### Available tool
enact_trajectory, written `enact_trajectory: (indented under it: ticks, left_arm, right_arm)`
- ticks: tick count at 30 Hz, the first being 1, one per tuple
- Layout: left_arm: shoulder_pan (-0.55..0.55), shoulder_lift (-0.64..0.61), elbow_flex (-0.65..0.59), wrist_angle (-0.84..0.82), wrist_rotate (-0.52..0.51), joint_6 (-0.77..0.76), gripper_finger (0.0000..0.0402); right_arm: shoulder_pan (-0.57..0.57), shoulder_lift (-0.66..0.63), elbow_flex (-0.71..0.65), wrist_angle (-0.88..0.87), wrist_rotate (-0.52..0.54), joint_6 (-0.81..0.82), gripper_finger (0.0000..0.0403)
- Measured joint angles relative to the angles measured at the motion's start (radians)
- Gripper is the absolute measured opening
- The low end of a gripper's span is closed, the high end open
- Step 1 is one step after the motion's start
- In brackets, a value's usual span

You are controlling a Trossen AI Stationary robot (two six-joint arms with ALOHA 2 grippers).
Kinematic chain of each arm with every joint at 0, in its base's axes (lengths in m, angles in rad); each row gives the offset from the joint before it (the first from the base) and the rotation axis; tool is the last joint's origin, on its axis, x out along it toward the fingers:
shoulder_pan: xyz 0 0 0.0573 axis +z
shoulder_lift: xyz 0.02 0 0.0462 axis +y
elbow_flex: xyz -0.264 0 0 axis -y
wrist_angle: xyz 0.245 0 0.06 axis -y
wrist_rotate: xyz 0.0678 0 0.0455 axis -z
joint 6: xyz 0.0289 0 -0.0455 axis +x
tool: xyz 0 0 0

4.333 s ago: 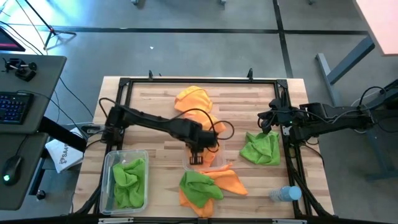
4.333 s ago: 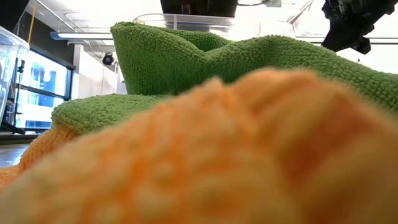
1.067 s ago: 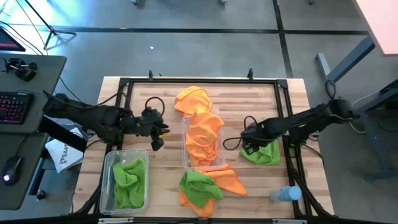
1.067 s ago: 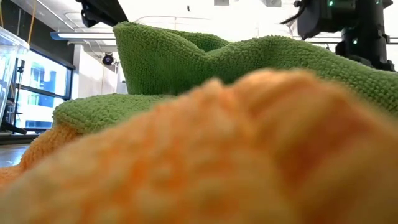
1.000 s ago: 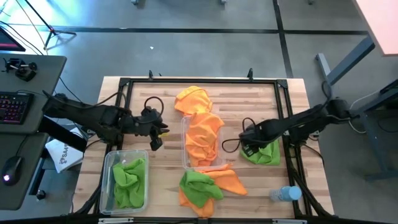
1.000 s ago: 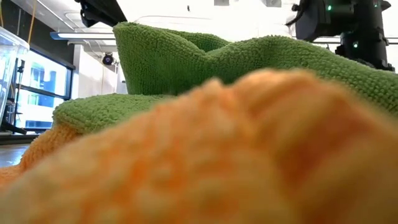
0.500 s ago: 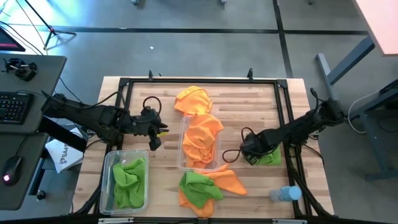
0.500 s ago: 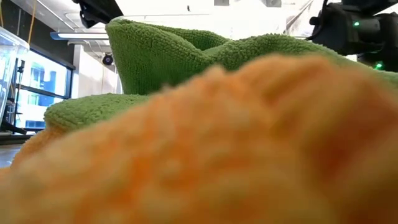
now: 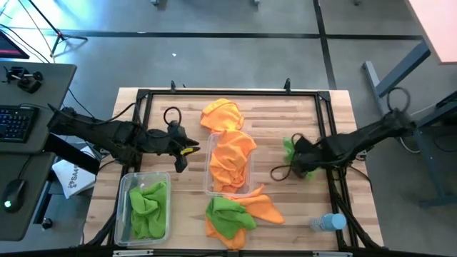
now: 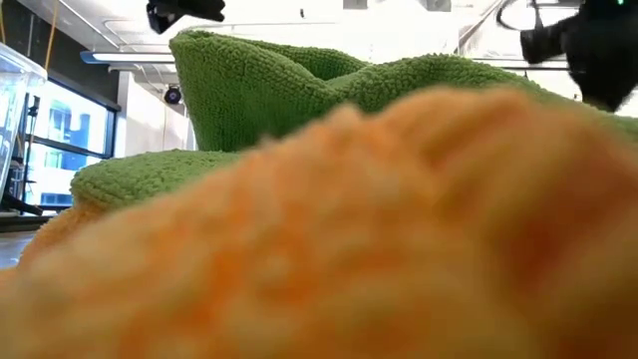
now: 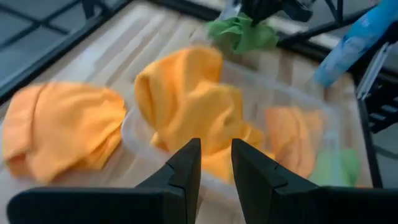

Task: Sort microfiber towel by color & place in baskets
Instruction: Put the right green microfiber cloth into the left transparent bin

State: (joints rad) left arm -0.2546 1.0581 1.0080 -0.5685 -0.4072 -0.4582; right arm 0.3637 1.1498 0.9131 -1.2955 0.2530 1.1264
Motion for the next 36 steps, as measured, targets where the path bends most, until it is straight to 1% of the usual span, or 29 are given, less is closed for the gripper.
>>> enact_trajectory:
  ticks: [2,4,7,11,12,14,18,22,26,30,34,36]
  left_arm:
    - [0.000,0.005,0.000,0.044,-0.001,0.030,0.0078]
    - [0.000,0.012,0.000,0.096,-0.002,0.054,0.0078]
    - [0.000,0.030,0.000,0.170,-0.020,0.100,0.0078]
    - [0.000,0.066,0.000,0.269,-0.127,0.113,0.0078]
    - [0.001,0.078,0.000,0.289,-0.142,0.119,0.0078]
    - [0.010,0.102,0.000,0.333,-0.137,0.148,0.0081]
    - [0.048,0.155,0.000,0.427,-0.053,0.156,0.0103]
    - [0.086,0.208,0.000,0.588,-0.005,0.181,0.0136]
    - [0.111,0.258,0.001,0.803,-0.013,0.263,0.0161]
    - [0.128,0.320,0.005,0.992,-0.017,0.284,0.0166]
    - [0.133,0.395,0.084,0.997,-0.020,0.281,0.0166]
    - [0.133,0.439,0.139,0.999,-0.019,0.302,0.0166]
  right_arm:
    - [0.000,-0.060,0.058,-0.030,0.084,-0.002,0.0003]
    - [0.000,-0.111,0.112,-0.024,0.180,-0.011,0.0003]
    - [-0.001,-0.173,0.189,-0.022,0.308,-0.067,0.0002]
    - [-0.001,-0.224,0.274,-0.013,0.443,-0.181,0.0002]
    - [-0.003,-0.233,0.289,-0.001,0.471,-0.209,0.0002]
    - [-0.005,-0.250,0.309,0.036,0.507,-0.275,0.0002]
    - [-0.015,-0.266,0.317,0.163,0.518,-0.416,0.0001]
    - [-0.024,-0.257,0.316,0.259,0.509,-0.507,0.0001]
    - [-0.026,-0.233,0.315,0.323,0.501,-0.565,0.0001]
    - [-0.033,-0.201,0.315,0.414,0.499,-0.624,0.0001]
    - [-0.048,-0.156,0.314,0.524,0.493,-0.697,0.0001]
    - [-0.058,-0.129,0.314,0.576,0.467,-0.745,0.0001]
